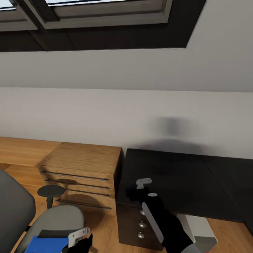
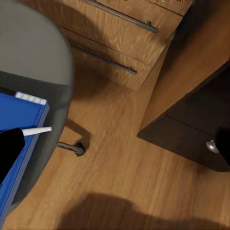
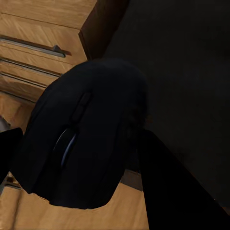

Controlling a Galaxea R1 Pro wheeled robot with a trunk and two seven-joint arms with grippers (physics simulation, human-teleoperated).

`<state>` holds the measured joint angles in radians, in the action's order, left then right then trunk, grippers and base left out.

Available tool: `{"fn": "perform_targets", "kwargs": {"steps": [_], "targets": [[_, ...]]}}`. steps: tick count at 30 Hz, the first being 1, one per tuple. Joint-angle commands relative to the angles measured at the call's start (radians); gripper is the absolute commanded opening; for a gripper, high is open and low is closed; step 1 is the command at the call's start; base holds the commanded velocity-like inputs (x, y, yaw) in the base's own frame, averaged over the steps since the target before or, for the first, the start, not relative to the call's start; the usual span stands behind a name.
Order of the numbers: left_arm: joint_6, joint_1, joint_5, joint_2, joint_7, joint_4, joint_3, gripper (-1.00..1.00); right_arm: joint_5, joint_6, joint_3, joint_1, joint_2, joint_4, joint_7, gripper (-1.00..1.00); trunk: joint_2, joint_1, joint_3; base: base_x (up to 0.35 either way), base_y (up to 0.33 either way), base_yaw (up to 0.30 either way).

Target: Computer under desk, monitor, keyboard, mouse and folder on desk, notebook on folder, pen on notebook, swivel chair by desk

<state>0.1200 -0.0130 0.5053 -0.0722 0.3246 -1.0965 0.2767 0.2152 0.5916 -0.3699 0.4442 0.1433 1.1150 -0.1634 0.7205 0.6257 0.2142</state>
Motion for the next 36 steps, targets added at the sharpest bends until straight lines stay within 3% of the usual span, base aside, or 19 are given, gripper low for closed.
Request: {"fn": "perform_targets", "kwargs": {"steps": [1,8,13,25,36], "targets": [[0.003,-0.001,0.007,-0.001,0.008,-0.002,0.004,1.0,0.014,-0.008,-0.001,0.001,-0.006,-0.001,0.007,-1.0,0.001,0.001,0.002,0.192,0.138,0.0],[0.003,-0.001,0.008,-0.001,0.006,-0.002,0.004,1.0,0.016,-0.087,0.002,0.001,-0.027,-0.025,0.034,-1.0,0.001,0.001,0.002,0.124,0.09,0.0],[0.003,-0.001,0.009,-0.001,0.005,0.001,0.005,1.0,0.015,-0.164,0.003,0.002,-0.025,-0.114,0.036,-1.0,0.001,0.001,0.002,0.162,0.008,0.0],[0.003,-0.001,0.012,-0.001,0.01,-0.022,0.004,1.0,0.016,-0.233,0.002,0.008,-0.022,-0.235,0.036,-1.0,0.001,0.001,0.002,0.023,0.0,0.0],[0.003,-0.001,0.015,-0.001,0.014,-0.029,0.003,1.0,0.015,-0.262,0.001,0.008,-0.022,-0.246,0.037,-1.0,0.078,0.043,0.036,0.0,0.0,0.0]]}}
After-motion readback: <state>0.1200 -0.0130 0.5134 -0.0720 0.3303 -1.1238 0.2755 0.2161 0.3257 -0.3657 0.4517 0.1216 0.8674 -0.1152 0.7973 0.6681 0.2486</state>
